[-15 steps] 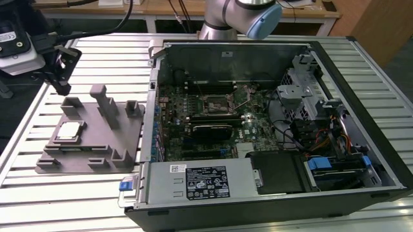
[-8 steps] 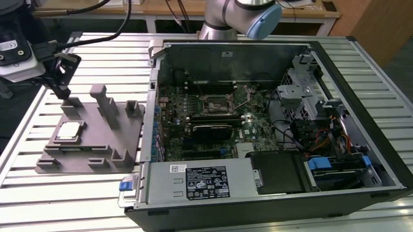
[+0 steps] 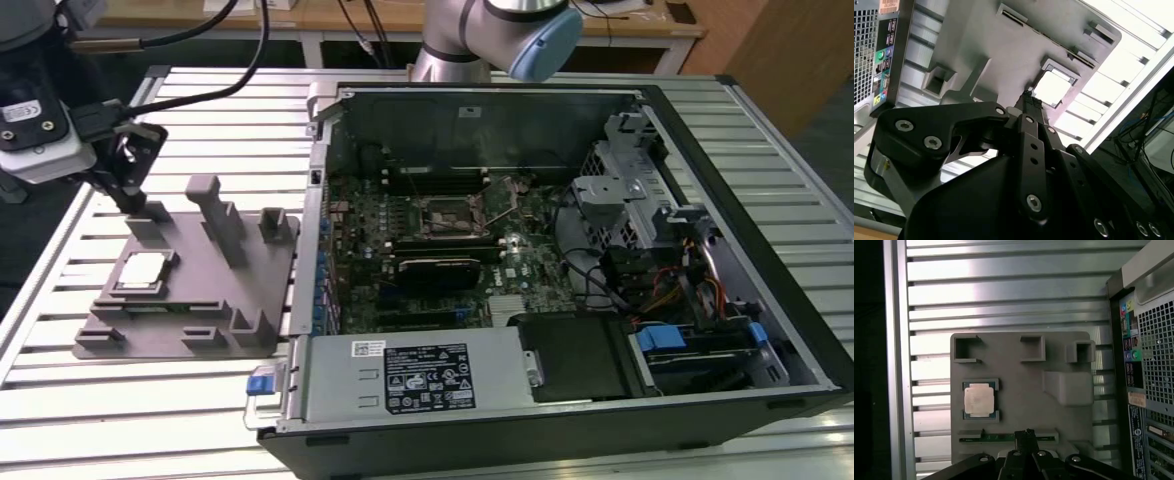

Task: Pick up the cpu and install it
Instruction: 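Reach for the cpu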

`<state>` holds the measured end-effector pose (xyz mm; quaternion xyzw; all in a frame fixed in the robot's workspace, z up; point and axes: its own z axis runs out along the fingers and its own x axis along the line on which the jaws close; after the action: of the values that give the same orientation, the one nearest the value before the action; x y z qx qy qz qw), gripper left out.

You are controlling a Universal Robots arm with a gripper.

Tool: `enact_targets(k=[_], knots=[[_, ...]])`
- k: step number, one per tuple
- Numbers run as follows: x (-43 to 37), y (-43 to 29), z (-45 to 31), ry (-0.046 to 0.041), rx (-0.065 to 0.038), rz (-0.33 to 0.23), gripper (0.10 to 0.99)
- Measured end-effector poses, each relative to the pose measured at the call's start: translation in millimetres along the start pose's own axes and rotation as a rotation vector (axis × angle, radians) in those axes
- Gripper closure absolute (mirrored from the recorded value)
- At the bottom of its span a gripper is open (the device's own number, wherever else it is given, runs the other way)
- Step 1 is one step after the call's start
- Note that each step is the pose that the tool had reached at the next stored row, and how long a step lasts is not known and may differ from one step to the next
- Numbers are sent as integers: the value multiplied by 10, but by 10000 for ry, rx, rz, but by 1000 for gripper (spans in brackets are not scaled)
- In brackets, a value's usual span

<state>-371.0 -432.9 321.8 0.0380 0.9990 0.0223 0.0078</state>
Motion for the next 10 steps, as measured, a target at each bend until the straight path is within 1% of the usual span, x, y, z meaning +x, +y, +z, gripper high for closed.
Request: enact_targets(k=[7,10], knots=[[33,34,79,8,0,0,980],[41,34,91,10,1,0,980]])
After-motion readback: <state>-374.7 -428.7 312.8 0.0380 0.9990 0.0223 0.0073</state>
